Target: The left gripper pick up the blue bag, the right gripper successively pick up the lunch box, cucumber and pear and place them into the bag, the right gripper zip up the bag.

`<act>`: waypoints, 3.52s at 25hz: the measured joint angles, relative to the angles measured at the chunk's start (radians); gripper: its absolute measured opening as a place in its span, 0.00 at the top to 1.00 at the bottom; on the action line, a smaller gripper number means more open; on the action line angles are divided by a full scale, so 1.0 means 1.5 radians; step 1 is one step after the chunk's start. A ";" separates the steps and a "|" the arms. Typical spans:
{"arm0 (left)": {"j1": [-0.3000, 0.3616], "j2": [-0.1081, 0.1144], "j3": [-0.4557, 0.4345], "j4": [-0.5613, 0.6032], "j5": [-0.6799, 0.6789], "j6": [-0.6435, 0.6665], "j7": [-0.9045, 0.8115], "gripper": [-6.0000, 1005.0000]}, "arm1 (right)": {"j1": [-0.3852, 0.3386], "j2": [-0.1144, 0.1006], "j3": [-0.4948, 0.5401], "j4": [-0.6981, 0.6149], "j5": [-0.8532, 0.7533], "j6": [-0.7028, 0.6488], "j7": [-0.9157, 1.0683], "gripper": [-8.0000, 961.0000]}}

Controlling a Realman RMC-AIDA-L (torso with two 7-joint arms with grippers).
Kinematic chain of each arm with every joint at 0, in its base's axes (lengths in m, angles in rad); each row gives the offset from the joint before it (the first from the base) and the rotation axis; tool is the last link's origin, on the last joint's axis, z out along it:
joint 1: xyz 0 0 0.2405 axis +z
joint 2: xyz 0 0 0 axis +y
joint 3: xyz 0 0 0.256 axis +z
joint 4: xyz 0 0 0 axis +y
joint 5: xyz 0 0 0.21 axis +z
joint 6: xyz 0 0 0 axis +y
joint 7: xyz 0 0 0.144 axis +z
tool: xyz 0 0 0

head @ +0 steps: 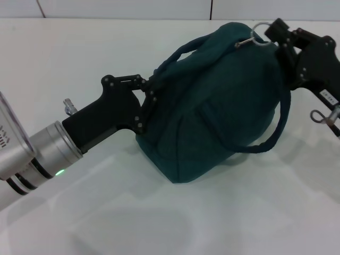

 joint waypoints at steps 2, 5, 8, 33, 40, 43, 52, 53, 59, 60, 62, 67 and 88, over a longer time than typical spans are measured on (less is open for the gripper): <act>0.000 0.000 0.000 0.000 -0.001 -0.001 0.001 0.93 | 0.000 -0.001 0.002 0.016 0.014 -0.007 0.001 0.98; -0.001 0.000 -0.001 0.002 -0.003 -0.008 0.001 0.93 | -0.002 -0.002 0.002 0.038 0.034 -0.013 0.002 0.98; -0.001 -0.001 -0.001 0.005 -0.011 -0.015 0.001 0.93 | -0.008 -0.003 0.007 0.049 0.042 -0.020 0.002 0.98; -0.004 0.003 -0.003 0.006 -0.051 -0.016 0.002 0.93 | -0.035 -0.006 0.062 0.156 0.047 -0.003 0.014 0.97; -0.012 0.002 -0.002 0.006 -0.051 -0.012 0.000 0.93 | -0.031 -0.008 0.065 0.156 0.045 0.032 0.008 0.96; -0.018 0.002 0.001 0.006 -0.047 -0.011 -0.001 0.93 | -0.031 -0.010 0.066 0.156 0.043 0.064 -0.006 0.90; -0.023 0.000 0.004 0.006 -0.042 -0.010 0.001 0.94 | -0.020 -0.010 0.045 0.147 0.026 0.128 -0.064 0.57; -0.024 -0.001 0.004 0.006 -0.042 -0.010 0.001 0.94 | -0.016 -0.010 0.045 0.146 0.018 0.131 -0.065 0.54; -0.028 -0.002 0.012 0.006 -0.041 -0.010 0.001 0.93 | 0.013 -0.010 0.044 0.141 -0.010 0.167 -0.066 0.57; -0.028 -0.002 0.013 0.006 -0.041 -0.010 0.001 0.93 | 0.018 -0.010 0.044 0.139 -0.015 0.176 -0.066 0.58; -0.028 -0.002 0.013 0.006 -0.041 -0.010 0.001 0.93 | 0.028 -0.010 0.044 0.139 -0.021 0.185 -0.066 0.59; -0.028 -0.002 0.014 0.006 -0.040 -0.010 0.001 0.92 | 0.039 -0.011 0.044 0.130 -0.025 0.186 -0.066 0.64; -0.028 -0.002 0.014 0.006 -0.041 -0.011 0.009 0.90 | 0.038 -0.010 0.052 0.115 -0.027 0.213 -0.067 0.96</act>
